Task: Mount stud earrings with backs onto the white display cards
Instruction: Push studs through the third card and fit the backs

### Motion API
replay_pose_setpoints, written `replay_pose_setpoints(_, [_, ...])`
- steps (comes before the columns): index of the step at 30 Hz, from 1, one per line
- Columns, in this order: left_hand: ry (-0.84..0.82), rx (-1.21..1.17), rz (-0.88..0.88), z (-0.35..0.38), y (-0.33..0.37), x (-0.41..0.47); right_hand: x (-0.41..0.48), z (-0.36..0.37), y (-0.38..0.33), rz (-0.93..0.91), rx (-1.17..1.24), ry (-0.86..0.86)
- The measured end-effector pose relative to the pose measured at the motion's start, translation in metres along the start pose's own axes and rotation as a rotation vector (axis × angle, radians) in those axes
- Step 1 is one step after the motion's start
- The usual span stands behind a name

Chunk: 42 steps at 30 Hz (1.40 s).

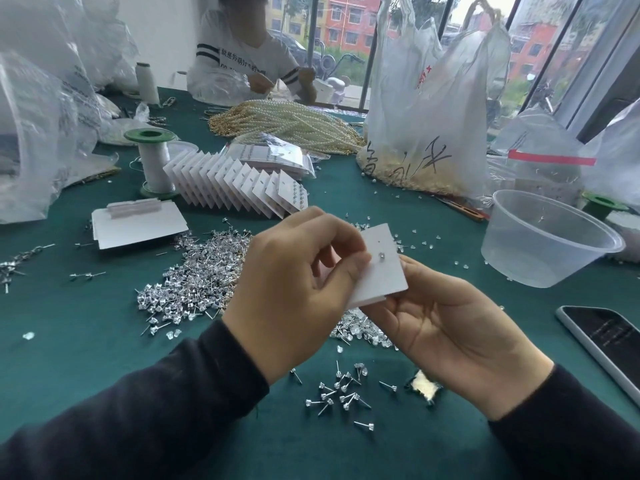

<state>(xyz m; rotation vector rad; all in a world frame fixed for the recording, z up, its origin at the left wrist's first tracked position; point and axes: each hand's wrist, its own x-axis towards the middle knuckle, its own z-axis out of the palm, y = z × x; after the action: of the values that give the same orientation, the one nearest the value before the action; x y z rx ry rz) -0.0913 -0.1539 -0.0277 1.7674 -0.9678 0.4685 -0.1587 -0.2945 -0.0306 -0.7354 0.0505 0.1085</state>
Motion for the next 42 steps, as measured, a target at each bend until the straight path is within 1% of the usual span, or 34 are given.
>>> replay_pose_setpoints(4, [-0.036,0.039,0.083,-0.002,0.0,-0.002,-0.001,0.0,-0.001,-0.013,0.005,0.041])
replay_pose_setpoints(7, [-0.119,0.169,0.151,-0.002,0.001,-0.005,-0.002,0.003,-0.002,-0.04,-0.066,0.107])
replay_pose_setpoints(9, [-0.113,0.261,0.188,0.001,0.0,-0.007,-0.002,0.005,-0.001,-0.06,-0.087,0.126])
replay_pose_setpoints(13, [-0.085,0.297,0.213,0.003,0.0,-0.008,-0.001,0.006,0.001,-0.081,-0.06,0.155])
replay_pose_setpoints(17, [-0.138,0.385,0.223,0.006,0.002,-0.009,-0.001,0.007,0.004,-0.122,-0.097,0.153])
replay_pose_setpoints(19, [-0.15,0.389,0.208,0.006,0.002,-0.009,0.0,0.007,0.005,-0.145,-0.135,0.178])
replay_pose_setpoints(24, [-0.137,0.247,0.07,0.006,0.003,-0.009,0.0,0.008,0.008,-0.159,-0.215,0.231])
replay_pose_setpoints(29, [-0.19,0.276,0.08,0.007,0.003,-0.009,0.0,0.008,0.01,-0.161,-0.248,0.272])
replay_pose_setpoints(33, [-0.229,0.307,0.075,0.007,0.004,-0.008,0.001,0.008,0.012,-0.175,-0.224,0.29])
replay_pose_setpoints(35, [-0.215,0.303,0.064,0.008,0.003,-0.008,0.002,0.008,0.014,-0.197,-0.221,0.315])
replay_pose_setpoints(39, [-0.141,0.28,0.008,0.012,0.004,-0.009,0.005,0.01,0.019,-0.279,-0.317,0.342])
replay_pose_setpoints(42, [-0.146,0.302,-0.016,0.013,0.005,-0.011,0.005,0.011,0.021,-0.281,-0.331,0.356])
